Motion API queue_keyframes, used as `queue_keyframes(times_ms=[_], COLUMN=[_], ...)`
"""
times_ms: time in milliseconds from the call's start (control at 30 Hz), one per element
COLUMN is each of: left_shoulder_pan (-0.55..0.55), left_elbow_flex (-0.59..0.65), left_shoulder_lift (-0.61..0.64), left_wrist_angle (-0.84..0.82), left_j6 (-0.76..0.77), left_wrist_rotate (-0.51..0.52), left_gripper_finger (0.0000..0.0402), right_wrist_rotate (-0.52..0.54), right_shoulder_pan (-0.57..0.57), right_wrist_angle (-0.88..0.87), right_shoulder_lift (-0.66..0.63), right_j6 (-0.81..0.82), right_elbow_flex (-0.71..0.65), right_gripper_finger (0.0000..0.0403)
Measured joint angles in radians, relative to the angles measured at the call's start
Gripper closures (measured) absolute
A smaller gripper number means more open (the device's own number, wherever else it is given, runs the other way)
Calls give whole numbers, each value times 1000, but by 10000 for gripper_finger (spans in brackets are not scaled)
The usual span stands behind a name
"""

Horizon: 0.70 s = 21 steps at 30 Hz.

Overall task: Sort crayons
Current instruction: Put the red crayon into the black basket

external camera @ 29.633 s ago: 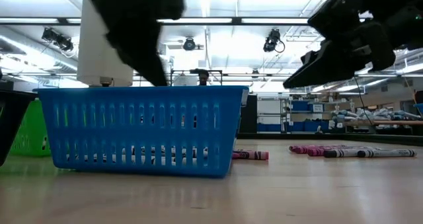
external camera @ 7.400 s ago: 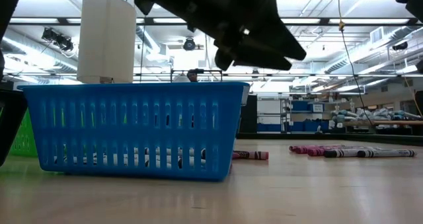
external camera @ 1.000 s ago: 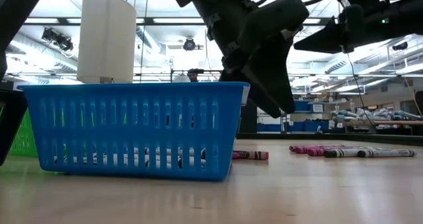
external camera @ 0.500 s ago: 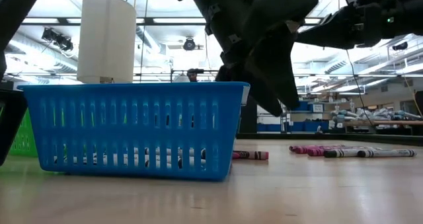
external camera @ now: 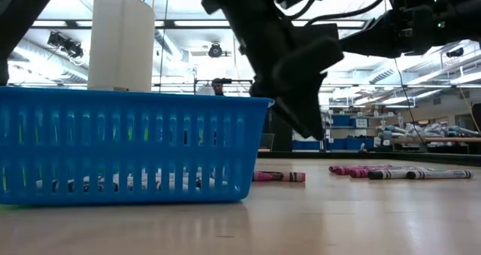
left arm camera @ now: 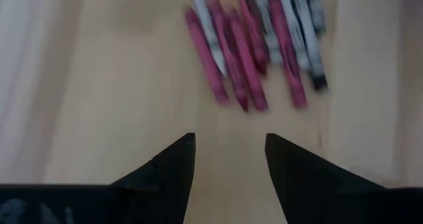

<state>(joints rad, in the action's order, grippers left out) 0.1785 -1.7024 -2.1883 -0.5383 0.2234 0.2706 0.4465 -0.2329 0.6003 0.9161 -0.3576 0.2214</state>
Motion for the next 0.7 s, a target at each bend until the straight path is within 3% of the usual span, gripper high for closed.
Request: queue_keyframes(times_ms=[200,467,700], left_shoulder_pan=[-35,-74,-96], left_elbow_flex=[0,0,-1], left_shoulder_lift=[-1,-103,-128], left_wrist_angle=[125,317,360], left_j6=[-1,4,25], left_wrist_rotate=[-2,2,3], left_gripper_finger=[207,207,207], right_wrist_rotate=[1,9,17], right_shoulder_pan=[0,0,0], right_wrist_angle=[-4,-19,-28], right_shoulder_lift=[0,0,0], right_j6=[14,18,18], right_elbow_flex=[0,0,0], right_gripper_finger=[331,331,331])
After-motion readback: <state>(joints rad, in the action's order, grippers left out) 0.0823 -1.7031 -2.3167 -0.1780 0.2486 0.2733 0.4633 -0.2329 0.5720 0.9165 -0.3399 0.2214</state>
